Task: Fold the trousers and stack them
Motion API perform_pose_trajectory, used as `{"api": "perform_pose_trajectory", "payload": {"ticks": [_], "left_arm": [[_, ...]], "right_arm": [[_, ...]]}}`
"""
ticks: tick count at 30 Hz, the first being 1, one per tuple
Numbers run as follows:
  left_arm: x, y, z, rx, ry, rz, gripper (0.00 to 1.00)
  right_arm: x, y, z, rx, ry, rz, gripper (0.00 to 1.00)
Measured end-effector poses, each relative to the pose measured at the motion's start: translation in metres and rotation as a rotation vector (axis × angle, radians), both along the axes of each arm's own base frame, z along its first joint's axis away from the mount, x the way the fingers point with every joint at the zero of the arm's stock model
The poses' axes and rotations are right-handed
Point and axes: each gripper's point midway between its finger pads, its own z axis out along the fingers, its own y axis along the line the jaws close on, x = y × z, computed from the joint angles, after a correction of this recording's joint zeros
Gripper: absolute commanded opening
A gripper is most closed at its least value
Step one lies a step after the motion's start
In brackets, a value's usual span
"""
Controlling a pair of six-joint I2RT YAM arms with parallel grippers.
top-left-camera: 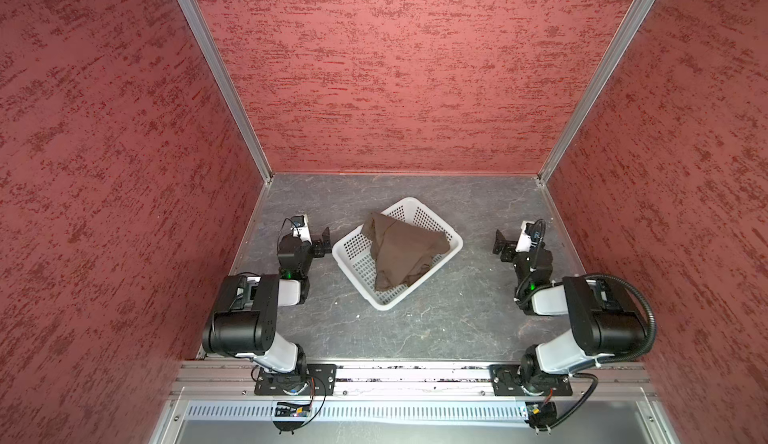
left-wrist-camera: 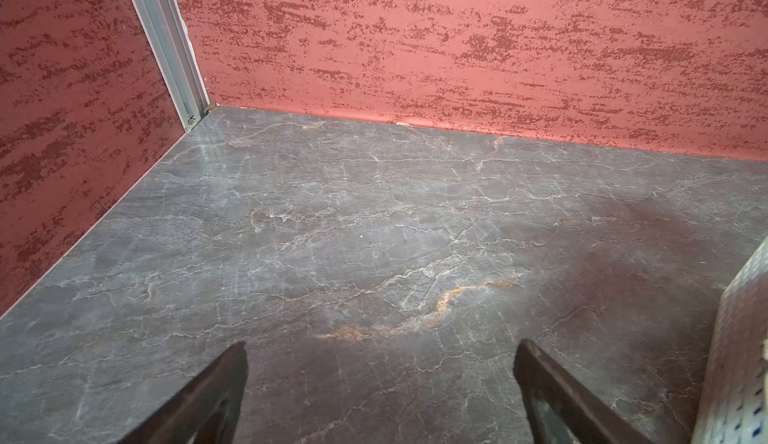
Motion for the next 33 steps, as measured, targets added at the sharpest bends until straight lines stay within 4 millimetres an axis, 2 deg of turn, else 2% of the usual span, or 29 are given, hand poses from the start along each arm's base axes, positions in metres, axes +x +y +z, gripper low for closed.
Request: {"api": "perform_pose_trajectory", "payload": {"ticks": [24,27,30,33], "left_arm": [[0.0,0.0,0.0,-0.001,0.0,0.0,1.0],[-0.002,0.005,0.0,0.01,0.012,0.046,0.99],[-0.008,0.009,0.016,0.025,0.023,0.096,0.99],[-0.007,0.014,0.062,0.006,-0.03,0.159,0.99]], "right_arm": [[0.0,0.001,0.0,0.001,0.0,0.003,0.99],[-0.001,-0.002,0.0,0.003,0.002,-0.011,0.99],[-0.005,-0.007,0.01,0.005,0.013,-0.052,0.99],[-0.007,-0.016,0.055,0.02,-0.069,-0.122,0.99]]}}
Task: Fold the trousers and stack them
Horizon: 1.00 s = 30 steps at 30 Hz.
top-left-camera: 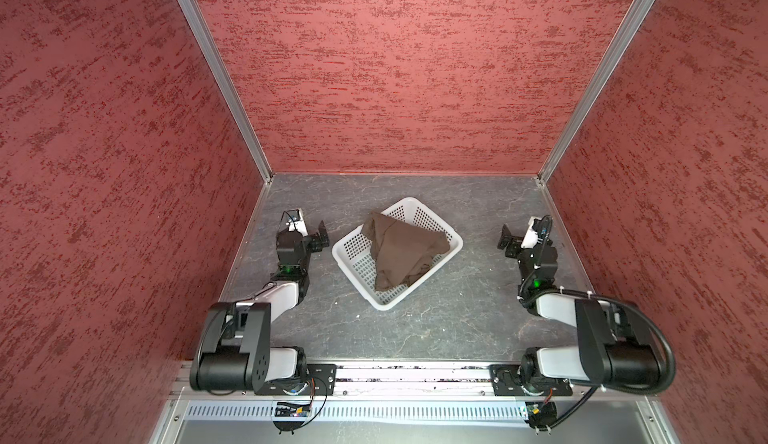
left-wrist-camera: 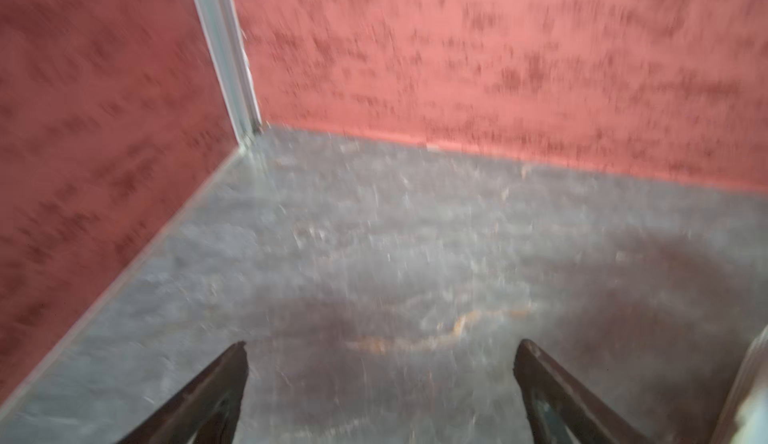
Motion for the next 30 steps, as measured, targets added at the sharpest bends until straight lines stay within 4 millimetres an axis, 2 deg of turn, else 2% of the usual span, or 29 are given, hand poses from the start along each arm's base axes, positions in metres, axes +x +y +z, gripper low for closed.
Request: {"api": "perform_pose_trajectory", "payload": {"ticks": [2,5,8,11,14,16,19,22,26,27,30], "left_arm": [[0.0,0.005,0.033,-0.027,-0.037,0.069,0.99],[-0.004,0.008,0.064,-0.073,-0.043,0.182,0.99],[-0.012,0.006,0.079,-0.127,0.005,0.282,0.99],[-0.025,0.011,0.086,-0.186,0.048,0.346,0.99],[-0.04,0.02,0.083,-0.257,0.078,0.367,0.99],[-0.047,0.021,0.077,-0.301,0.106,0.359,0.98],[-0.052,0.009,0.068,-0.355,0.159,0.305,0.82],[-0.055,-0.01,0.059,-0.392,0.208,0.233,0.76],[-0.064,-0.032,0.047,-0.414,0.278,0.165,0.76],[-0.067,-0.036,0.044,-0.418,0.296,0.156,0.78],[-0.078,-0.044,0.032,-0.435,0.356,0.149,0.82]], "right_arm": [[-0.005,-0.006,0.034,0.027,-0.071,-0.054,0.99],[-0.016,-0.003,0.069,0.079,-0.129,-0.097,0.99],[-0.018,0.011,0.081,0.112,-0.1,-0.077,0.99],[-0.011,0.037,0.077,0.131,-0.009,-0.017,0.99],[-0.004,0.077,0.053,0.119,0.107,0.071,0.99],[-0.004,0.112,0.031,0.091,0.198,0.151,0.98],[-0.007,0.161,0.01,0.042,0.296,0.274,0.94],[-0.007,0.211,0.014,-0.004,0.323,0.407,0.93],[-0.004,0.278,0.023,-0.064,0.325,0.564,0.95],[-0.005,0.294,0.021,-0.078,0.331,0.601,0.99],[-0.011,0.33,0.004,-0.118,0.371,0.689,0.99]]}}
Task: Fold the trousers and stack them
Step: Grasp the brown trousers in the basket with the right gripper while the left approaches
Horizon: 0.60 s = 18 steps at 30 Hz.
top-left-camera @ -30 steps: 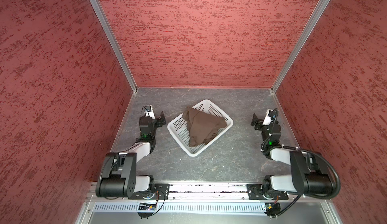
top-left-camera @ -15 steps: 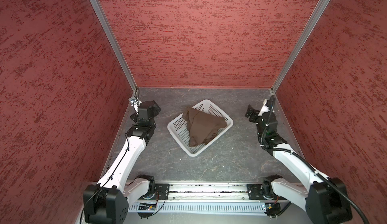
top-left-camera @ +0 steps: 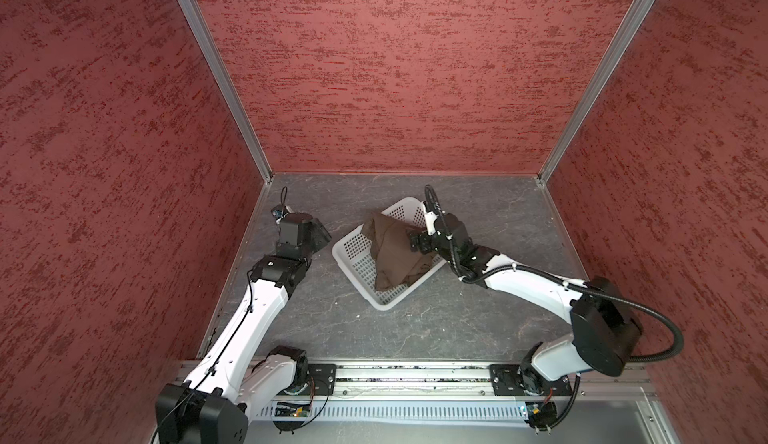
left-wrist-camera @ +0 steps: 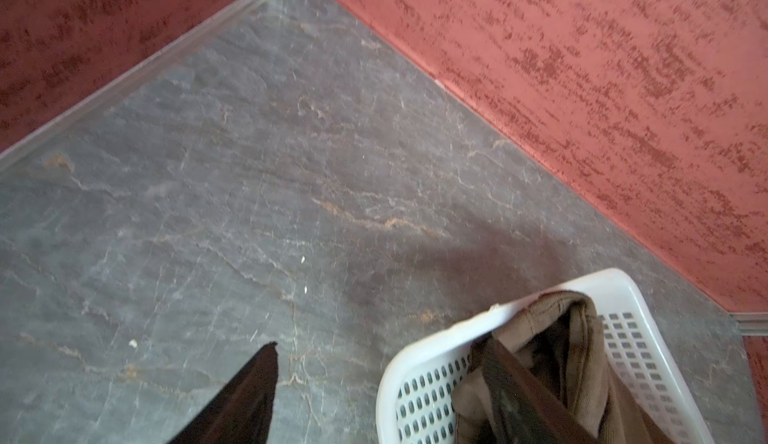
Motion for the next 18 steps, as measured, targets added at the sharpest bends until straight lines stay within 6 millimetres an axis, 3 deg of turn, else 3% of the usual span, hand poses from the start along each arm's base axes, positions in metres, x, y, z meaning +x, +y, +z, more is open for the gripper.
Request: {"api": "perform_pose_trajectory", "payload": {"ticks": [5,10,14,18], "left_arm": [[-0.029,-0.012,-0.039,-0.04,0.126,-0.017,0.83],[-0.052,-0.03,-0.087,-0.087,0.251,-0.049,0.58],[-0.057,-0.049,-0.107,-0.1,0.296,-0.095,0.56],[-0.054,-0.061,-0.122,-0.094,0.335,-0.115,0.54]], "right_arm": [[-0.01,0.021,-0.033,-0.032,0.068,0.069,0.99],[-0.011,0.031,-0.049,-0.025,0.101,0.11,0.96],[-0.009,0.038,-0.061,-0.016,0.114,0.128,0.92],[-0.006,0.041,-0.072,0.004,0.146,0.137,0.79]]}}
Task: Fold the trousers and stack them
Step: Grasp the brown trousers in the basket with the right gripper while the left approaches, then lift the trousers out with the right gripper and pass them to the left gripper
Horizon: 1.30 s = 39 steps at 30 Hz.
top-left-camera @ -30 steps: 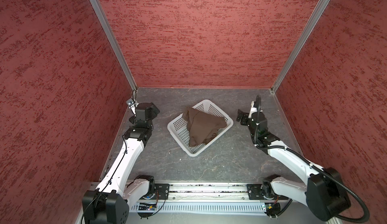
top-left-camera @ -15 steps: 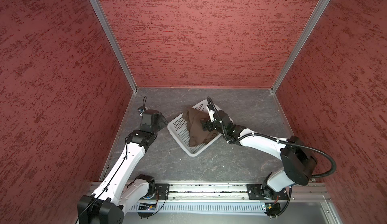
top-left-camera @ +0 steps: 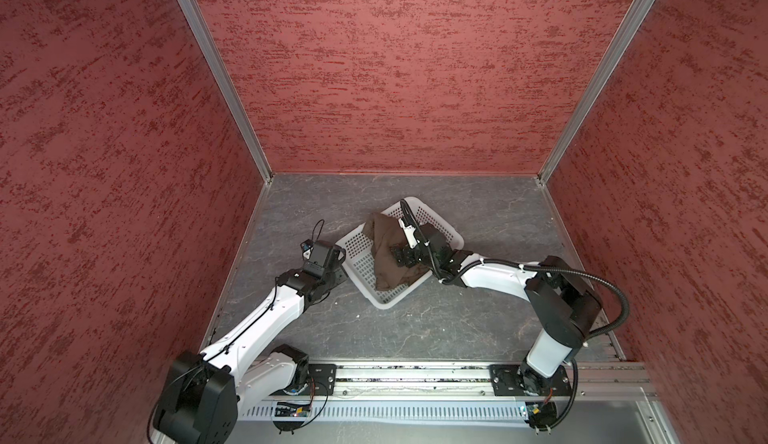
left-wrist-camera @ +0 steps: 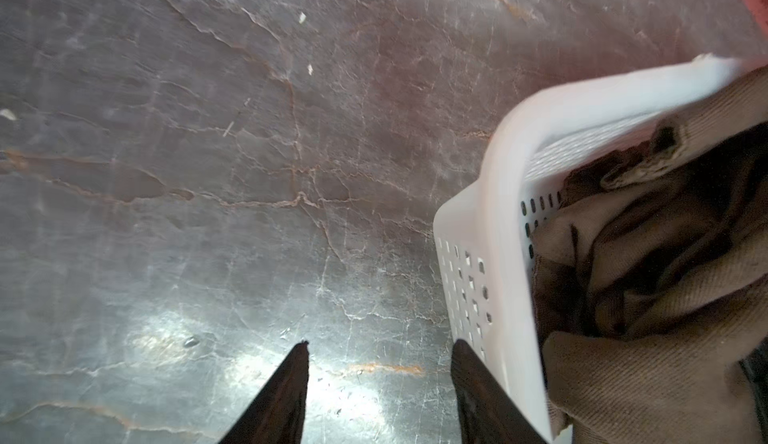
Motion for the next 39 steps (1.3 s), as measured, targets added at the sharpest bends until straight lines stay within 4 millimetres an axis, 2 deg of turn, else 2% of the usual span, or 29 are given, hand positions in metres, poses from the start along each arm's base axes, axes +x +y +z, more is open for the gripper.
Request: {"api": "perform_pose_trajectory", "payload": {"ticks": [3,5,7,9,10,11,17,21,24,28,31,34,37,39], "left_arm": [[0.005,-0.01,-0.014,0.014,0.04,-0.024,0.51],[0.013,-0.018,-0.018,0.022,0.056,-0.037,0.49],[0.026,-0.026,-0.017,0.022,0.051,-0.05,0.46],[0.041,-0.036,-0.013,0.023,0.035,-0.074,0.43],[0.051,-0.042,-0.009,0.022,0.023,-0.087,0.38],[0.06,-0.047,-0.005,0.017,0.006,-0.097,0.37],[0.128,-0.084,0.035,-0.02,-0.121,-0.174,0.35],[0.168,-0.108,0.061,-0.074,-0.199,-0.221,0.34],[0.182,-0.117,0.068,-0.105,-0.224,-0.247,0.33],[0.186,-0.122,0.065,-0.129,-0.216,-0.27,0.33],[0.186,-0.12,0.064,-0.148,-0.207,-0.277,0.33],[0.189,-0.114,0.066,-0.163,-0.208,-0.276,0.36],[0.188,-0.107,0.074,-0.165,-0.216,-0.284,0.52],[0.187,-0.103,0.088,-0.165,-0.245,-0.292,0.6]], "right_arm": [[0.005,-0.001,-0.003,0.028,0.024,-0.003,0.63],[0.01,-0.005,-0.003,0.05,0.039,-0.014,0.47],[0.017,-0.013,-0.002,0.071,0.049,-0.036,0.26],[0.024,-0.024,-0.003,0.096,0.058,-0.067,0.12],[0.027,-0.033,-0.004,0.104,0.064,-0.088,0.04],[0.03,-0.042,-0.005,0.109,0.069,-0.11,0.0],[0.048,-0.101,-0.003,0.134,0.086,-0.255,0.0],[0.052,-0.13,0.002,0.138,0.096,-0.314,0.0],[0.053,-0.147,0.007,0.139,0.109,-0.356,0.0],[0.057,-0.17,0.021,0.159,0.125,-0.423,0.0],[0.07,-0.188,0.049,0.172,0.107,-0.471,0.0],[0.085,-0.194,0.085,0.183,0.064,-0.483,0.0],[0.096,-0.191,0.128,0.215,0.009,-0.472,0.0],[0.099,-0.186,0.152,0.246,-0.027,-0.455,0.0]]}}
